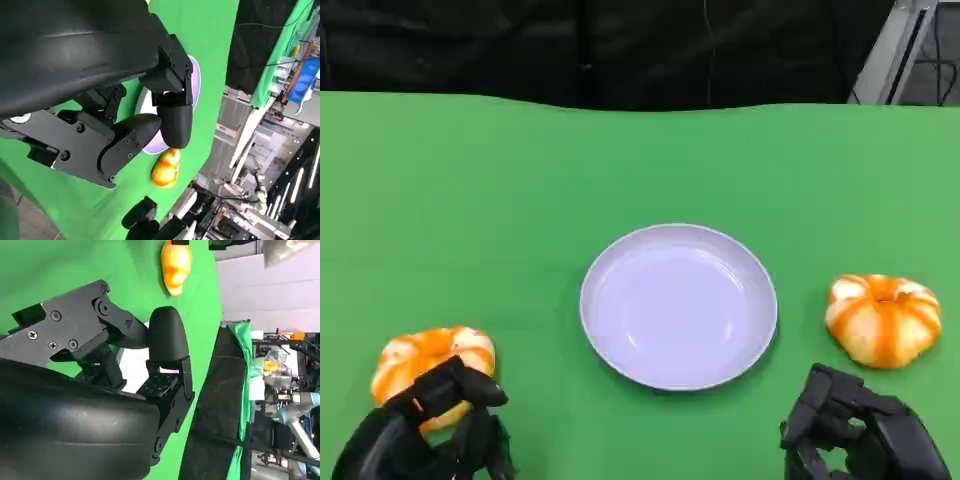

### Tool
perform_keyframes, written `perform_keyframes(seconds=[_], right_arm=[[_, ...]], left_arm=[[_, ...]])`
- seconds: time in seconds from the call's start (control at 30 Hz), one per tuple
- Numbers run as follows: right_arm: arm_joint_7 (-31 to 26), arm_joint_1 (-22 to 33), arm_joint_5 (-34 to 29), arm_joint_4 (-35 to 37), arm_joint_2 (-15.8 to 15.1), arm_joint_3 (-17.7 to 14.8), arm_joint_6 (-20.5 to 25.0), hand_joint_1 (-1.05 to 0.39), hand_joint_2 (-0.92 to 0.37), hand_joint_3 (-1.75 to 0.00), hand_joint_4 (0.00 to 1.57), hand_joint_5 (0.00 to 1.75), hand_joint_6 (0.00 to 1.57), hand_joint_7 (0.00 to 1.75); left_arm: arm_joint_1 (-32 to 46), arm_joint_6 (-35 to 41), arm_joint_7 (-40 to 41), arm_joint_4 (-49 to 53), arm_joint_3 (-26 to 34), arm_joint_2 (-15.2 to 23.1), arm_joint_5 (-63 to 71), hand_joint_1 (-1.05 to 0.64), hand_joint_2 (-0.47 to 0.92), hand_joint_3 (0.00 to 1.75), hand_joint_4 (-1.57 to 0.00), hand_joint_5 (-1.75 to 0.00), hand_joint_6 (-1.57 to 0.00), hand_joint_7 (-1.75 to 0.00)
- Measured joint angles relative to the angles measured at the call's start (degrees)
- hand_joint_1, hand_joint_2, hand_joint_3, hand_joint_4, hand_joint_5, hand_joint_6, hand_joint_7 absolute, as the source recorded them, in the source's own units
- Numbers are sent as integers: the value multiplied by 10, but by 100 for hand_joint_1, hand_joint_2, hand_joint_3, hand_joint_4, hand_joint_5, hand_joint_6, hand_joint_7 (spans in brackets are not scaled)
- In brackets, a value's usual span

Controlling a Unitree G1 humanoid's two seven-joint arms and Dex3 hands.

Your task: Grasp the bread from the table and place it into the plate.

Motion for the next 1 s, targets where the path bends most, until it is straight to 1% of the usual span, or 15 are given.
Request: perform_keyframes(seconds=[0.43, 0.53, 0.63, 0.67, 0.7, 0.77, 0.8, 0.83, 0.87, 0.9, 0.93, 1.0], right_arm=[[1, 0, 0, 0, 0, 0, 0, -13, -67, -101, 77, 175, 73, 151], [1, 0, 0, 0, 0, 0, 0, -14, -67, -101, 76, 175, 73, 150], [1, 0, 0, 0, 0, 0, 0, -13, -68, -101, 76, 175, 73, 150], [1, 0, 0, 0, 0, 0, 0, -13, -68, -101, 76, 175, 73, 150], [1, 0, 0, 0, 0, 0, 0, -13, -68, -101, 77, 175, 73, 150], [0, 0, 0, 0, 0, 0, 0, -13, -68, -100, 77, 175, 73, 150], [0, 0, 0, 0, 0, 0, 0, -13, -67, -101, 77, 175, 74, 151], [0, -1, 0, 0, 0, 0, 0, -13, -67, -101, 77, 175, 74, 151], [0, -1, 0, 0, 0, 0, 0, -13, -67, -101, 77, 175, 74, 151], [0, -1, -1, 0, 0, 0, 0, -14, -67, -101, 77, 175, 73, 151], [0, -1, -1, 0, 0, 0, 0, -14, -67, -101, 77, 175, 73, 151], [0, -1, -1, 0, 0, 0, 0, -14, -67, -101, 77, 175, 73, 151]], left_arm=[[0, 0, 0, -2, 0, 0, 0, -5, 69, 101, -87, -175, -77, -167], [0, -1, 0, -2, 0, 0, 1, -4, 66, 107, -87, -175, -78, -163], [0, -20, 0, -1, 0, -2, 14, -2, 62, 111, -83, -175, -78, -156], [0, -31, 1, -1, 0, -4, 20, -2, 60, 110, -80, -172, -79, -151], [0, -46, 5, 1, -1, -6, 31, -7, 57, 106, -76, -164, -78, -139], [0, -92, 20, 10, -3, -11, 67, -9, 57, 102, -74, -159, -78, -132], [0, -112, 26, 15, -4, -12, 82, -21, 74, 61, -63, -121, -72, -95], [0, -146, 29, 25, -6, -13, 104, -26, 83, 42, -61, -105, -73, -77], [0, -189, 31, 39, -7, -12, 130, -36, 87, 29, -55, -78, -71, -51], [-1, -234, 34, 52, -8, -8, 157, -49, 90, 20, -49, -44, -68, -23], [-1, -281, 46, 64, -9, -2, 196, -54, 91, 16, -47, -32, -67, -13], [-1, -370, 89, 87, -8, 15, 285, -68, 92, 12, -33, -13, -55, -3]])
